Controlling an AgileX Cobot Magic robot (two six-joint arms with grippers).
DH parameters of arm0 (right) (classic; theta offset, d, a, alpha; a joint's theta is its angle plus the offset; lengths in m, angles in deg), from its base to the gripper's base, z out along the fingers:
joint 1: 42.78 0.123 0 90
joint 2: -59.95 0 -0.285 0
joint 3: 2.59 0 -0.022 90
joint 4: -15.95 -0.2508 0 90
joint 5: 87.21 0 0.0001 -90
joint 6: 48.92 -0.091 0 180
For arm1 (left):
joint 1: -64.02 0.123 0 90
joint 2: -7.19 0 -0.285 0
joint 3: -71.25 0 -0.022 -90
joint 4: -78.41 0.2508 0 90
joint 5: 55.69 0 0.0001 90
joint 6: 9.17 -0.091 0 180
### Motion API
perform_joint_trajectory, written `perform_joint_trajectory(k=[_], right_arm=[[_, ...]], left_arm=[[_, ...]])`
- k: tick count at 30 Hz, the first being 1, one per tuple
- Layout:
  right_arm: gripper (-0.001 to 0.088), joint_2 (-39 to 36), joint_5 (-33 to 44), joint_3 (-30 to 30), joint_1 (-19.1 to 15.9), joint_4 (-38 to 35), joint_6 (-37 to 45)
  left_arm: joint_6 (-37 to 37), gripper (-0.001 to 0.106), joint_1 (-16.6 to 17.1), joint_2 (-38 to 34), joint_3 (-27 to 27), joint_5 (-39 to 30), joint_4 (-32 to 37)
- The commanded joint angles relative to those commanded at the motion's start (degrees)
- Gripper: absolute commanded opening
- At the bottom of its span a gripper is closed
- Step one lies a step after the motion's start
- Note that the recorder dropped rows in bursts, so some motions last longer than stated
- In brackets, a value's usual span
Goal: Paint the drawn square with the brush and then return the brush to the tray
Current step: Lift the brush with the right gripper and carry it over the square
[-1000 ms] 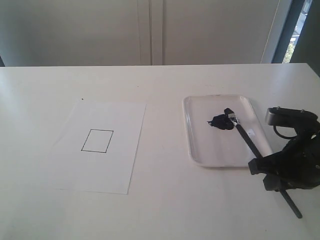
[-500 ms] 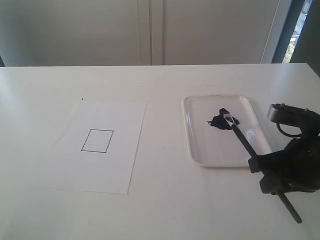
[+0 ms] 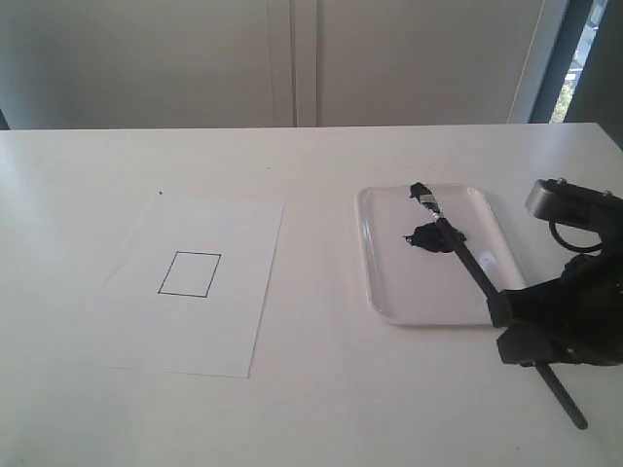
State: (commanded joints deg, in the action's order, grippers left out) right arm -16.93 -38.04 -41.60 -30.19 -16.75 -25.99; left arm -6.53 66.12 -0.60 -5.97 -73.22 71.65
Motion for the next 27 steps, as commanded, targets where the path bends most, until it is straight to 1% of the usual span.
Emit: perform_joint_trajectory(k=[3,4,7,13,21,27], right_arm=[[0.0,0.42,2.2,0.21,0.0,-0.23,0.0],[0.0,0.42,3.82,0.97,0.0,-0.59,0.26],[0.0,0.42,4.66,2.86,0.45,-1.91,1.11],[0.0,-1.9,5.06,8.43,5.54,-1.92,0.98],[0.0,-6.07,5.53,13.31,9.75,-1.79,-0.04],[0.0,-11.34,5.84,16.1,13.22,-1.79,-0.14]], left_arm=[[0.0,0.0,0.0,0.0,0.0,0.0,0.0],[0.0,0.0,0.0,0.0,0.0,0.0,0.0],[0.0,0.0,0.0,0.0,0.0,0.0,0.0],[0.0,0.0,0.0,0.0,0.0,0.0,0.0],[0.0,0.0,0.0,0.0,0.0,0.0,0.0],[0.0,0.0,0.0,0.0,0.0,0.0,0.0]])
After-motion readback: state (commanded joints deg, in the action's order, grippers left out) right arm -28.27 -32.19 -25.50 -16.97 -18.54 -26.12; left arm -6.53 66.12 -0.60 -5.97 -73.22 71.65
